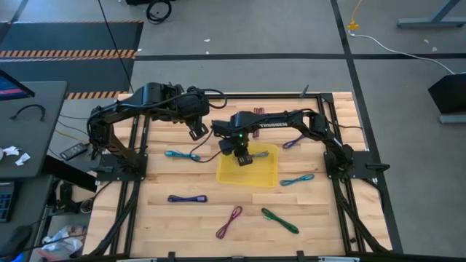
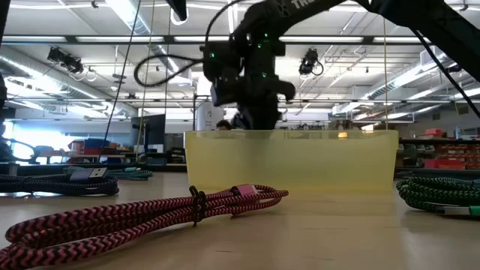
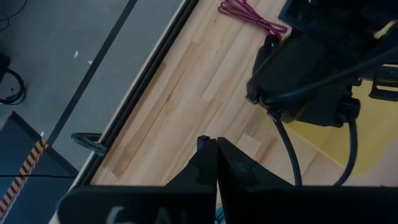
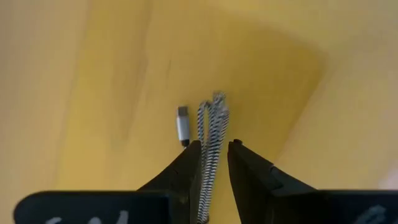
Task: Pick and place USB-C Cables
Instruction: Put the top blue charger cable into the yellow bin
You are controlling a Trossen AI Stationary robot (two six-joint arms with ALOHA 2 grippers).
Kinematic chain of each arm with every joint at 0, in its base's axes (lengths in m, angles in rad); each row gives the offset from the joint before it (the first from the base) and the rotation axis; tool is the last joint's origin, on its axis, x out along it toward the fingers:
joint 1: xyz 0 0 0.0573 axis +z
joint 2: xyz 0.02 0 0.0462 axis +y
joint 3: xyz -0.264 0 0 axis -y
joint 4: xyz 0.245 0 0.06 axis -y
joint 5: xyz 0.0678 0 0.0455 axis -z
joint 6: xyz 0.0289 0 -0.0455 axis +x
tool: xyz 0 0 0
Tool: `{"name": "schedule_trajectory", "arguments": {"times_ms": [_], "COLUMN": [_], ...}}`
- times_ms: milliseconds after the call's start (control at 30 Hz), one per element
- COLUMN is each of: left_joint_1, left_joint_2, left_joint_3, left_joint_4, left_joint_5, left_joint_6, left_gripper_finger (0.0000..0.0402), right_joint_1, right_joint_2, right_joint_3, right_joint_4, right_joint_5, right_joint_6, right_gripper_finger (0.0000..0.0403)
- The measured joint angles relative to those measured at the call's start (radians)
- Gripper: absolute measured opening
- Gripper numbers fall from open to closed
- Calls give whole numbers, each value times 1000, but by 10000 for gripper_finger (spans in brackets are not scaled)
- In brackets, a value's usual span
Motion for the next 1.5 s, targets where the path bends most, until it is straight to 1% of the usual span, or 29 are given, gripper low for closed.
{"name": "schedule_trajectory", "arguments": {"times_ms": [67,200,333,400,533,700,800,833,933,1100,1167,1267,1333,1433,1500], "left_joint_1": [0,0,-1,-8,-30,-66,-84,-90,-97,-96,-96,-95,-95,-95,-95], "left_joint_2": [0,0,0,0,0,-4,-6,-14,-67,-189,-233,-274,-278,-274,-264], "left_joint_3": [0,0,0,0,1,1,-2,-20,-141,-483,-611,-765,-850,-959,-1024], "left_joint_4": [-2,-3,-3,-4,-5,-4,-2,3,-1,14,57,177,246,339,434], "left_joint_5": [0,5,83,108,109,111,87,78,74,84,98,157,192,252,298], "left_joint_6": [0,0,0,2,0,3,7,4,-37,-174,-188,-151,-96,1,48], "left_gripper_finger": [4,4,4,4,4,4,4,4,3,2,2,10,20,39,54], "right_joint_1": [0,0,-39,-77,-168,-284,-323,-331,-347,-345,-336,-321,-308,-291,-276], "right_joint_2": [0,0,-47,-91,-206,-372,-471,-503,-594,-738,-783,-841,-872,-908,-925], "right_joint_3": [67,219,314,326,325,325,325,325,325,325,325,325,325,325,325], "right_joint_4": [-29,-154,-221,-247,-289,-303,-304,-305,-305,-292,-288,-278,-276,-252,-217], "right_joint_5": [0,25,91,124,191,186,187,187,187,186,182,178,156,79,16], "right_joint_6": [0,12,39,51,102,177,183,188,211,262,288,318,341,377,401], "right_gripper_finger": [85,86,86,87,87,88,87,87,87,87,87,87,87,87,88]}}
